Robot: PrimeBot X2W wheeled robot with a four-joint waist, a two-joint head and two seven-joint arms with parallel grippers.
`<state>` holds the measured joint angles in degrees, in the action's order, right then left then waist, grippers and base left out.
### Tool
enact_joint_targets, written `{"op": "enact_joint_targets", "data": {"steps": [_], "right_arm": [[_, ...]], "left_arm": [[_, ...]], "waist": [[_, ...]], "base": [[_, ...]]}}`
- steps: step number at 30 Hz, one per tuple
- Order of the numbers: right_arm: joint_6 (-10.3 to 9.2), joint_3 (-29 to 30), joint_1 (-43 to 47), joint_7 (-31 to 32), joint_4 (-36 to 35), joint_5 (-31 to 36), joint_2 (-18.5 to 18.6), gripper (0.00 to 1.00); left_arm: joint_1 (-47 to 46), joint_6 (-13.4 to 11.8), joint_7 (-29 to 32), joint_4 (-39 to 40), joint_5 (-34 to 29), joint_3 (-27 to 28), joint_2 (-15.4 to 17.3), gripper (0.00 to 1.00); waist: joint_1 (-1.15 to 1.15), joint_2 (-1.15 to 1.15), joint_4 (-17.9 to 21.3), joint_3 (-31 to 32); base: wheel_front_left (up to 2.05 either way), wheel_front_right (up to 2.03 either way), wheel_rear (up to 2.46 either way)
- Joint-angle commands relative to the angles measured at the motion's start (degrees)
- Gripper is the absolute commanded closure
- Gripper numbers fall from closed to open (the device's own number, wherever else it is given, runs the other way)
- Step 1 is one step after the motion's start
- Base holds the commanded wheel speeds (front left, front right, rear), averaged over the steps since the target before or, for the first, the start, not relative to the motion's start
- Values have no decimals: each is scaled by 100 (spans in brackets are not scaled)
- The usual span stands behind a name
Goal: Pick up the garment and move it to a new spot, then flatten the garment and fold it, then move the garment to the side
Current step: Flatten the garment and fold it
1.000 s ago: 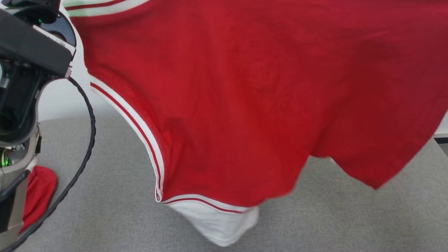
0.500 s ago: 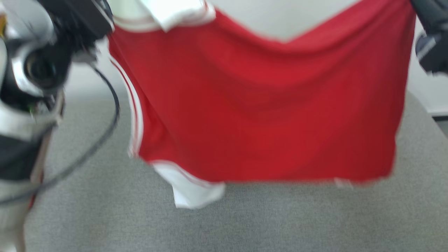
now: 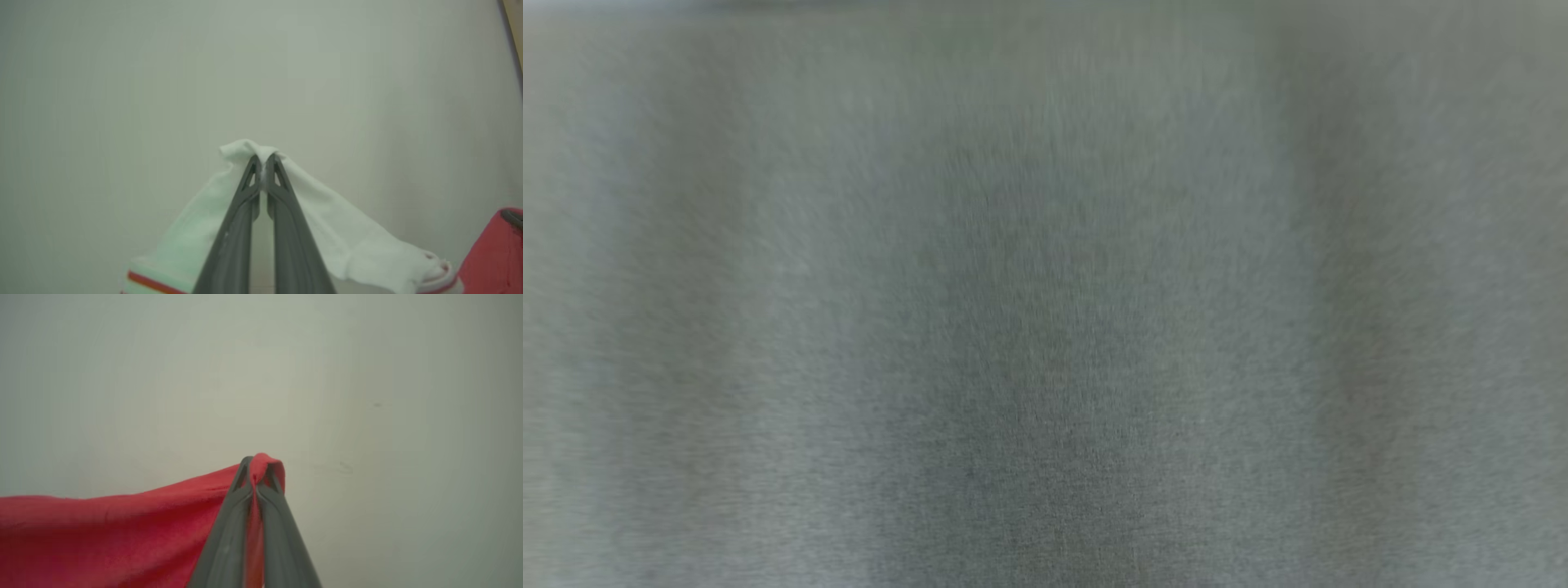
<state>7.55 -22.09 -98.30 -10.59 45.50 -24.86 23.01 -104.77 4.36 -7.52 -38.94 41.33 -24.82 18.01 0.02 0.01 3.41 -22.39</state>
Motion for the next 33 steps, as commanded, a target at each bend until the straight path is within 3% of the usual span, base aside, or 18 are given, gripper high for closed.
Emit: {"op": "enact_joint_targets", "data": {"steps": [1,6,9,13,19,29,33], "right_arm": [[-13,41,-138,-164,176,125,-84,100],[-13,470,-563,-459,745,653,-230,100],[-13,943,-628,-464,413,900,-327,100],[-13,1466,-318,-458,-197,1194,-495,100],[-13,1259,513,-461,-332,1229,-417,100],[-13,708,2157,-462,-294,294,-120,100],[-13,288,2907,-462,-385,-392,157,100]], "left_arm": [[-141,91,-218,-171,-44,-28,-28,100],[-565,269,-680,-852,-225,-221,-115,100],[-783,305,-768,-943,-208,-84,-160,100],[-710,310,-769,-75,-310,305,-108,100],[531,307,-761,994,233,248,151,100],[3111,306,-575,2239,1471,-51,896,100],[4462,-16,-104,2942,1864,-148,1201,100]], "waist": [[-2,-1,119,-1807],[-2,-1,86,-2136],[-2,-1,54,-2340],[-2,-1,52,-2655],[-2,-1,-105,-2568],[-2,-1,-262,-1891],[-2,-1,-270,-1399]], "base": [[0,0,0],[0,0,0],[0,0,0],[0,0,0],[0,0,0],[0,0,0],[0,0,0]]}}
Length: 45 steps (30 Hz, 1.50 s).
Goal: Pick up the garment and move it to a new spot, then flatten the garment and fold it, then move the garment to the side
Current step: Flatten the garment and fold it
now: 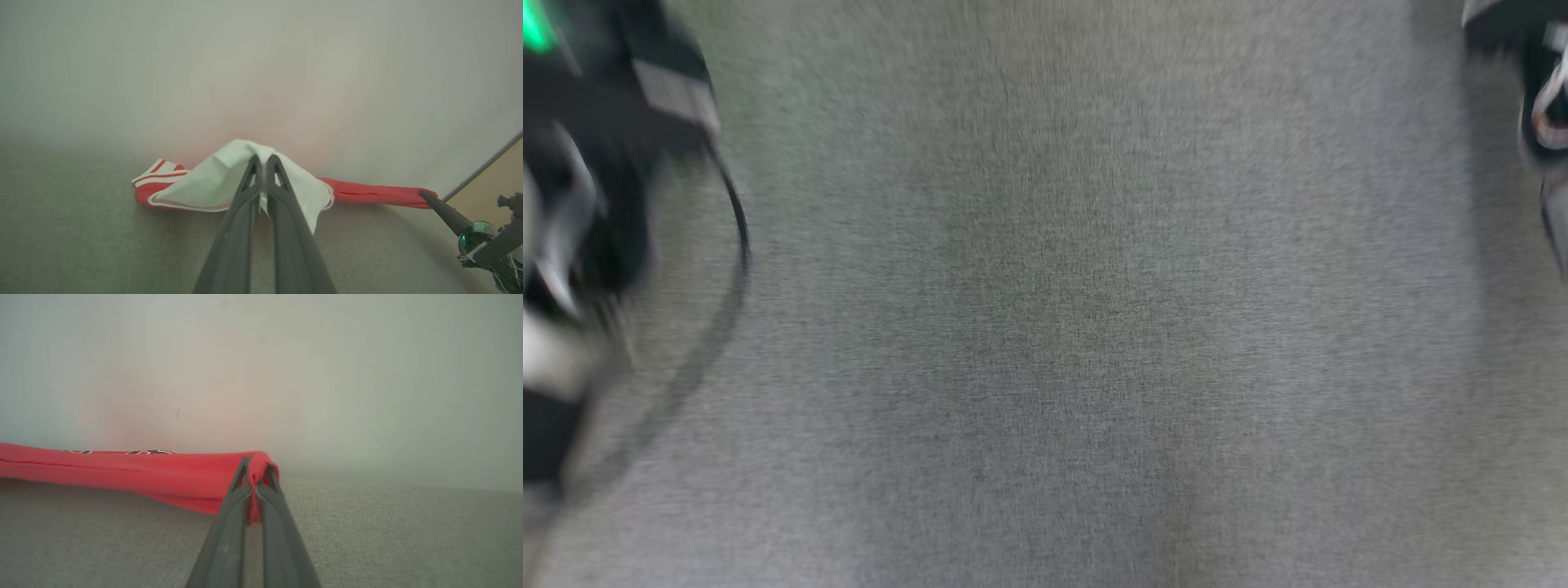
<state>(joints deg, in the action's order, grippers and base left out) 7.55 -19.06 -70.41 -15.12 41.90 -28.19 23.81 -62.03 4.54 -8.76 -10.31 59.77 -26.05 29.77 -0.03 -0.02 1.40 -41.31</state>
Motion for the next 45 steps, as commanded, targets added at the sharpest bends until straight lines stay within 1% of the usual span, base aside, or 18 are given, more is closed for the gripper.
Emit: {"op": "enact_joint_targets", "data": {"steps": [1,5,7,9,13,16,21,22,24,28,31,35,36,39,41,43,45], "right_arm": [[-13,-137,325,-8,-69,-245,152,100],[-13,-515,1054,-8,-235,-893,514,100],[-13,-662,1398,-7,-341,-1146,655,100],[-13,-715,1722,-7,-471,-1358,791,100],[-14,-884,2444,-8,-710,-1505,1074,100],[-14,-920,2964,-8,-943,-1645,1197,100],[-14,-808,3840,-8,-1367,-1688,1390,100],[-14,-744,4165,-8,-1542,-1626,1443,100],[-14,-670,4540,-7,-1703,-1580,1492,100],[-14,-405,5281,-8,-2037,-1455,1546,100],[-14,-248,5816,-8,-2231,-1387,1631,100],[-14,-11,6483,-8,-2515,-1371,1805,100],[-14,-11,6483,-8,-2515,-1371,1805,100],[-14,158,6800,189,-2780,-1292,1775,100],[-14,250,6837,310,-2879,-1239,1739,100],[-13,265,6825,486,-2993,-1232,1571,100],[-14,270,6779,680,-3037,-1143,1554,100]], "left_arm": [[523,-162,65,314,127,0,103,100],[1879,-663,291,1290,477,-31,380,100],[2492,-883,261,1664,589,-19,503,100],[3044,-1054,192,1976,639,-16,598,100],[3992,-1334,-110,2328,681,-9,618,100],[4500,-1418,-324,2378,565,-77,580,100],[5083,-1463,-501,2322,360,-315,360,100],[5290,-1503,-545,2260,290,-338,280,100],[5519,-1505,-579,2216,295,-335,171,100],[5980,-1519,-621,2253,330,-271,25,100],[6255,-1577,-633,2375,320,-275,-36,100],[6546,-1731,-424,2590,393,-428,37,100],[6546,-1731,-424,2590,393,-428,37,100],[6611,-1864,-248,2692,504,-462,51,100],[6528,-1925,-193,2684,601,-423,10,100],[6367,-1943,-136,2611,595,-401,-31,100],[6181,-1916,-28,2511,596,-456,-79,100]], "waist": [[3,2,-61,615],[3,2,-28,1071],[3,2,-15,1284],[3,2,-2,1481],[3,2,-13,1838],[3,2,-41,2116],[3,2,-107,2524],[3,2,-115,2670],[3,2,-130,2817],[3,2,-140,3080],[3,2,-141,3214],[3,2,-154,3372],[3,2,-154,3372],[3,2,-121,3391],[3,2,-82,3354],[3,2,-65,3297],[3,2,-67,3210]], "base": [[0,0,0],[0,0,0],[0,0,0],[0,0,0],[0,0,0],[0,0,0],[0,0,0],[0,0,0],[0,0,0],[0,0,0],[0,0,0],[0,0,0],[0,0,0],[0,0,0],[0,0,0],[0,0,0],[0,0,0]]}}
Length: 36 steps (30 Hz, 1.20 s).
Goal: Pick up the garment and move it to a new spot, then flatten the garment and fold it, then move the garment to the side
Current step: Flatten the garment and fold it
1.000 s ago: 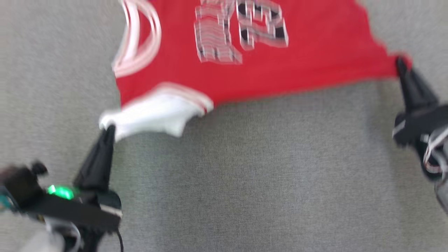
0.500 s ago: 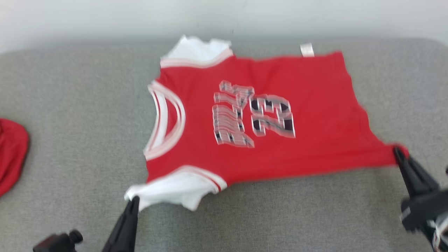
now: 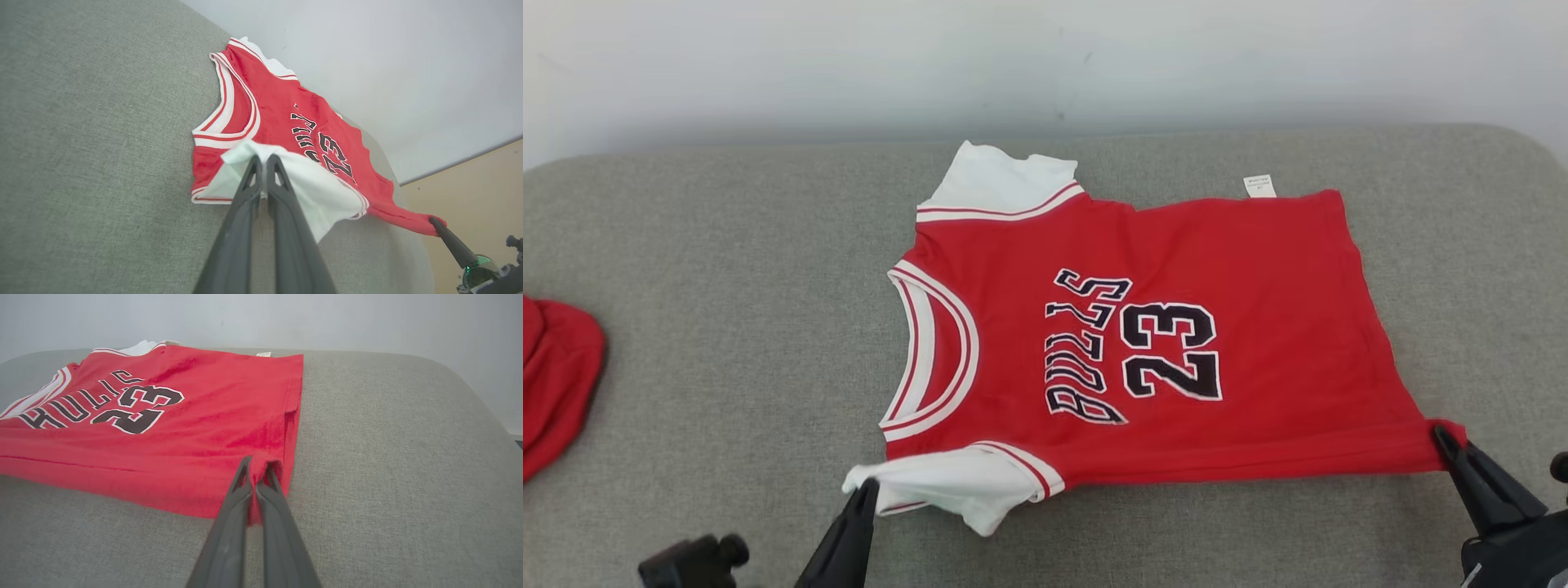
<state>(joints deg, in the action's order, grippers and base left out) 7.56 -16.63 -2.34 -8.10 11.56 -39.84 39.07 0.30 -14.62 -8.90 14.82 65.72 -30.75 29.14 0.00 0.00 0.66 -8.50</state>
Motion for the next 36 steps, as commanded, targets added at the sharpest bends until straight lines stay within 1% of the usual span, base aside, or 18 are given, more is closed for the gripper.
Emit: {"op": "enact_joint_targets", "data": {"steps": [1,5,9,14,17,21,23,24,29,33,34,35,36], "right_arm": [[-14,36,-80,49,-6,66,-1,100],[-15,51,-386,175,112,184,-142,100],[-14,1,-917,153,395,336,-316,100],[-14,-37,-1560,-84,901,619,-484,100],[-14,-115,-1896,-216,1260,673,-574,100],[-14,-274,-2221,-341,1636,656,-689,100],[-14,-351,-2361,-423,1811,667,-729,100],[-14,-381,-2442,-485,1869,731,-726,100],[-14,-389,-2744,-678,2134,867,-825,100],[-14,-268,-2915,-713,2192,1054,-959,100],[-14,-241,-2929,-714,2198,1086,-993,100],[-14,-241,-2929,-714,2198,1086,-993,100],[-14,-217,-2938,-715,2211,1114,-1026,98]], "left_arm": [[-170,25,27,-66,-36,-2,-37,100],[-738,109,178,-411,-156,-98,-177,100],[-1326,223,227,-848,-309,-209,-383,100],[-1920,457,39,-1331,-574,-274,-561,100],[-2212,588,-67,-1667,-767,-314,-603,100],[-2523,738,-148,-2111,-897,-398,-716,100],[-2682,850,-200,-2323,-986,-436,-761,97],[-2773,864,-261,-2431,-1052,-422,-774,100],[-3043,950,-444,-2782,-1258,-391,-885,100],[-3109,1001,-501,-2999,-1364,-414,-954,100],[-3134,1003,-511,-3062,-1413,-430,-950,96],[-3134,1003,-511,-3062,-1413,-430,-950,96],[-3158,1020,-518,-3121,-1414,-427,-971,73]], "waist": [[0,0,6,-119],[0,0,12,-377],[0,0,46,-602],[0,0,48,-829],[0,0,40,-958],[0,0,21,-1098],[0,0,8,-1131],[0,0,1,-1147],[0,0,4,-1199],[0,0,31,-1202],[0,0,39,-1200],[0,0,39,-1200],[0,0,45,-1194]], "base": [[0,0,0],[0,0,0],[0,0,0],[0,0,0],[0,0,0],[0,0,0],[0,0,0],[0,0,0],[0,0,0],[0,0,0],[0,0,0],[0,0,0],[0,0,0]]}}
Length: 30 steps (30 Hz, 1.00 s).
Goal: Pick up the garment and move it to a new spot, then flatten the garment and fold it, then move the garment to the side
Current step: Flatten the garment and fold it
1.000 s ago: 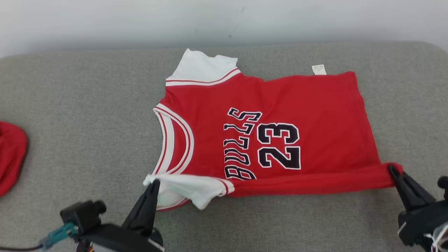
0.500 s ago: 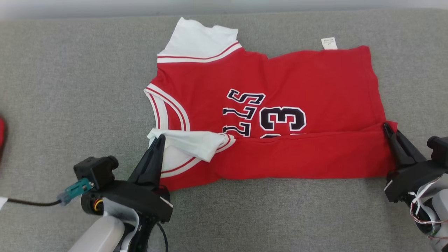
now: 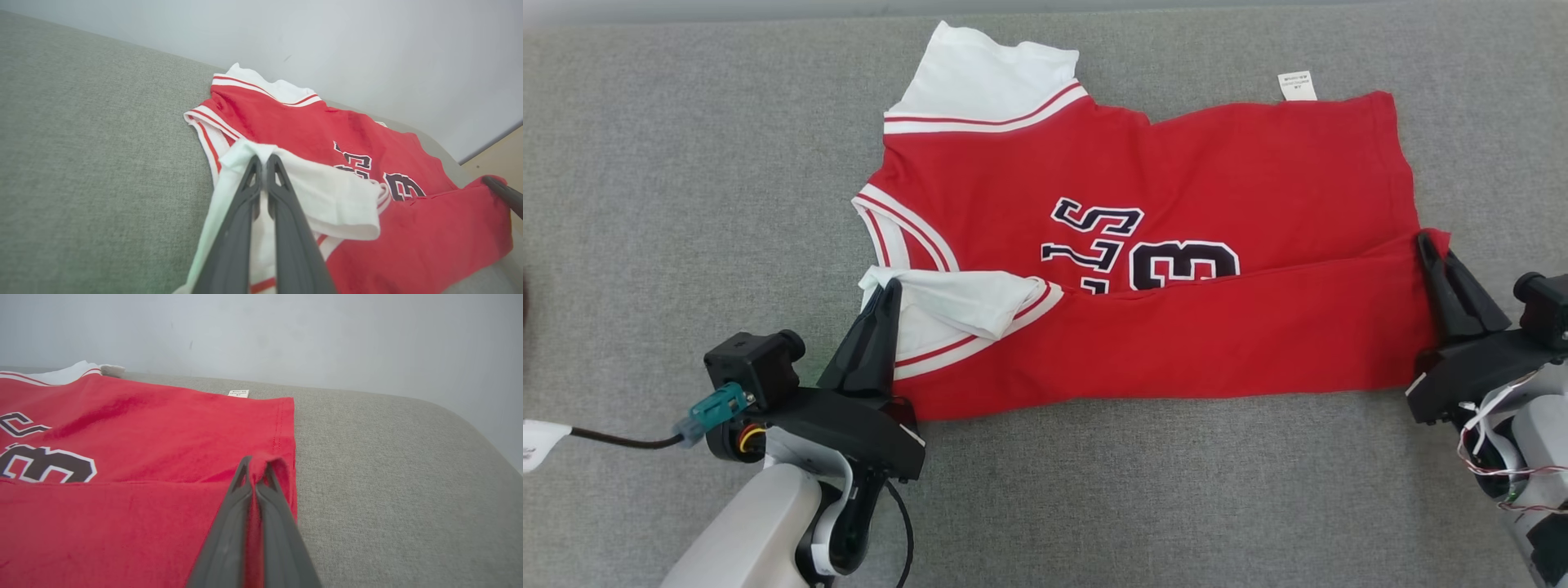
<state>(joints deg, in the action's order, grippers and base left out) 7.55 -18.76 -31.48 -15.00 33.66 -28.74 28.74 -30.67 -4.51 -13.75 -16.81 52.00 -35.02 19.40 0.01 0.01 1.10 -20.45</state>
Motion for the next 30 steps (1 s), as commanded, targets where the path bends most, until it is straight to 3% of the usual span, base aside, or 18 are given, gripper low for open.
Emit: {"op": "enact_joint_targets", "data": {"steps": [1,2,3,9,19,28,29,30], "right_arm": [[-13,17,-32,-26,10,18,-30,65],[-13,40,-33,-27,19,29,-64,27],[-13,57,-25,-26,33,52,-87,0],[-13,438,206,-19,-150,339,-173,0],[-13,1911,1191,-19,-1372,860,-490,0],[-13,1923,1659,-19,-1347,902,-736,0],[-13,1842,1656,-20,-1287,863,-741,0],[-13,1763,1654,-20,-1205,835,-737,0]], "left_arm": [[-73,29,-42,-17,-29,5,-27,5],[-83,43,-52,-71,-30,8,-50,0],[-90,35,-56,-116,-42,8,-72,0],[80,-17,-106,-85,-78,129,-73,0],[1190,-643,459,564,464,304,239,0],[1599,-1005,1135,734,805,203,313,0],[1567,-989,1152,683,828,207,301,2],[1552,-973,1186,615,874,211,275,42]], "waist": [[-1,-1,5,9],[-1,-1,9,23],[-1,-1,11,38],[-1,-1,22,164],[-1,-1,52,377],[-1,-1,110,457],[-1,-1,117,453],[-1,-1,126,451]], "base": [[0,0,0],[0,0,0],[0,0,0],[0,0,0],[0,0,0],[0,0,0],[0,0,0],[0,0,0]]}}
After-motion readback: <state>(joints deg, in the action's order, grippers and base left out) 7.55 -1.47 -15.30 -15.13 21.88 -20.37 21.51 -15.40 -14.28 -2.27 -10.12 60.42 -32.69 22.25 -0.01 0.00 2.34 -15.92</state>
